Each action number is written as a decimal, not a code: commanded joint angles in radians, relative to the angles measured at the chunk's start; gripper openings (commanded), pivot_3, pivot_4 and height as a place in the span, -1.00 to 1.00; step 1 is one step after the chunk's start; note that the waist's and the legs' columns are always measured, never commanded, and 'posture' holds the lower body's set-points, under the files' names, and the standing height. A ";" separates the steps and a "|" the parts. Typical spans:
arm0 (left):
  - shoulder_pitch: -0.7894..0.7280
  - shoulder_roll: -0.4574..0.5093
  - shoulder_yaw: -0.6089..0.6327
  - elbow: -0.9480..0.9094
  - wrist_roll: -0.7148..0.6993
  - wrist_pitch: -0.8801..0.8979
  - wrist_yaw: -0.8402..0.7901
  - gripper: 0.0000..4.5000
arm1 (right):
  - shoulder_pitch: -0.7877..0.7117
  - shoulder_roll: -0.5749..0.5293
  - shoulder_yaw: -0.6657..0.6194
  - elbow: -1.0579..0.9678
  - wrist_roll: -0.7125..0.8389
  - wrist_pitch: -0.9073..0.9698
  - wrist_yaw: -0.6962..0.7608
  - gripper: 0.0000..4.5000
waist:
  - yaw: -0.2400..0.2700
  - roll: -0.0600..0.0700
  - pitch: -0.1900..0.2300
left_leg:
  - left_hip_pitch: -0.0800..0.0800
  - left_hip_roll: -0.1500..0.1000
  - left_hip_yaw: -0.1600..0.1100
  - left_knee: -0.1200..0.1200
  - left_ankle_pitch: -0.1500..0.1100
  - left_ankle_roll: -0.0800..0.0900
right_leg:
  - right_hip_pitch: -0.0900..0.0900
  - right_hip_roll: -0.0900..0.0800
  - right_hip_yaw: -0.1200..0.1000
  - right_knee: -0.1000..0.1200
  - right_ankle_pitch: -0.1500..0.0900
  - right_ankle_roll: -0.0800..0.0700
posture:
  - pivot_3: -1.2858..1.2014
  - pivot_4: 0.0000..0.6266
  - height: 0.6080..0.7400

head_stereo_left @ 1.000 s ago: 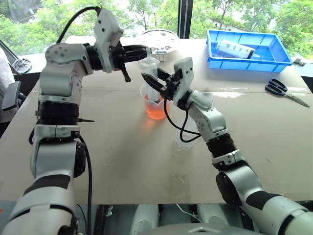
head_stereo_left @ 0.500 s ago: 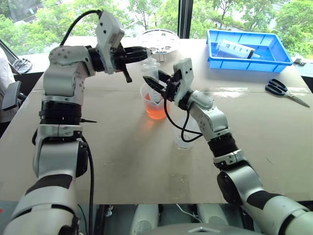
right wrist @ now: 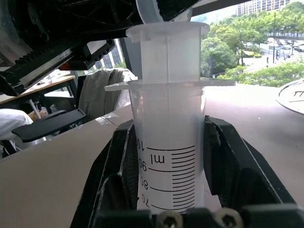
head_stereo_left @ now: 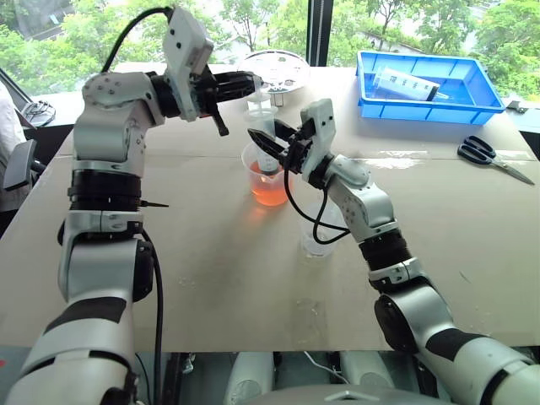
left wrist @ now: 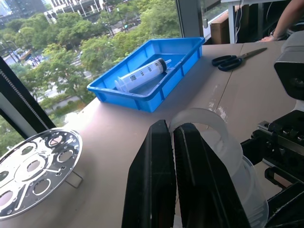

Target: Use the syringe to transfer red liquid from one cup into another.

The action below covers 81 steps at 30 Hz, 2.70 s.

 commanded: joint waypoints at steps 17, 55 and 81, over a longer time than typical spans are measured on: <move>0.152 0.043 0.171 -0.318 -0.164 0.261 0.106 0.74 | -0.073 0.046 -0.034 -0.203 0.157 0.069 0.021 -0.35 | -0.001 0.000 0.000 | -0.001 0.001 -0.001 0.000 0.000 -0.001 | 0.000 0.000 0.000 0.000 0.000 0.000 | 0.03 -0.52 1.00; 0.320 -0.037 0.312 -0.571 -0.496 0.513 0.451 0.75 | 0.060 -0.244 -0.305 -0.614 0.677 0.441 -0.025 -0.36 | 0.013 -0.001 -0.001 | -0.001 0.000 -0.002 0.001 -0.001 0.002 | 0.000 -0.003 -0.002 0.000 0.000 0.000 | 0.03 -0.52 1.00; 0.165 -0.051 0.095 -0.665 -0.486 0.568 0.363 0.75 | 0.413 -0.412 -0.098 -0.792 0.538 0.341 0.054 -0.36 | 0.010 -0.001 -0.001 | -0.001 0.000 -0.001 0.004 -0.001 0.003 | 0.001 -0.001 -0.001 0.000 0.000 0.000 | 0.03 -0.52 1.00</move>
